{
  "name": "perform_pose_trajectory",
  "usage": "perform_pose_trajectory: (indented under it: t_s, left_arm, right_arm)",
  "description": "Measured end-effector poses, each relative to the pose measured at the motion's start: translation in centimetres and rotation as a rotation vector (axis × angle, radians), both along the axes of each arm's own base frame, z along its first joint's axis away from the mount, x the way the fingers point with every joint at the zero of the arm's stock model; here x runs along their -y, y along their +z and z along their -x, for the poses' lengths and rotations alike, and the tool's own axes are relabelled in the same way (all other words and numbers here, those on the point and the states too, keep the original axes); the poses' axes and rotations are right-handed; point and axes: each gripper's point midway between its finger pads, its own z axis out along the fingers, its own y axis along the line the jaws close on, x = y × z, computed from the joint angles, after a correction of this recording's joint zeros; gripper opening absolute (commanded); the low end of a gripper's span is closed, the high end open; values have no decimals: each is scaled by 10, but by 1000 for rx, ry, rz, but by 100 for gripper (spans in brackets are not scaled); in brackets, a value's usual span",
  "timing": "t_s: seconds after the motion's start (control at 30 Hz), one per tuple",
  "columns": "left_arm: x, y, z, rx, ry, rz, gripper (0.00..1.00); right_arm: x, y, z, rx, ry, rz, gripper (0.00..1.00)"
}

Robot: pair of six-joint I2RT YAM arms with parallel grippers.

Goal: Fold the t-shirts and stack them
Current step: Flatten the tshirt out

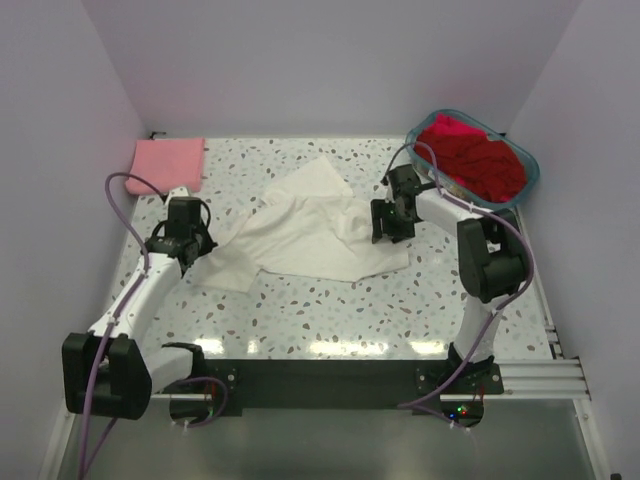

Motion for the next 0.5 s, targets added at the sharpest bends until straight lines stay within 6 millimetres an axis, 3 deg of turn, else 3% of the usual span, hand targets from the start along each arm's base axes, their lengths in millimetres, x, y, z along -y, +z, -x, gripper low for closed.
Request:
perform_pose_trajectory:
  t_s: [0.07,0.2,0.33,0.43,0.47,0.5]
  left_arm:
    - [-4,-6,-5,-14,12,-5,5]
    - [-14,-18,-22,-42,43,0,9]
    - [-35,-24,-55,-47,110,34,19]
    - [-51,-26,-87,-36,154,40,32]
    - [-55,-27,-97,-37,162,38,46]
    - [-58,-27,-107,-31,166,35,52]
  right_arm:
    - [-3,-5,-13,-9,-9,2,64]
    - [-9,2,-66,72,-39,-9,65]
    - [-1,16,-108,148,-84,2,70]
    - [6,34,-125,207,-110,9,71]
    - [7,38,-126,218,-114,9,71]
    - [10,42,-125,228,-118,11,71]
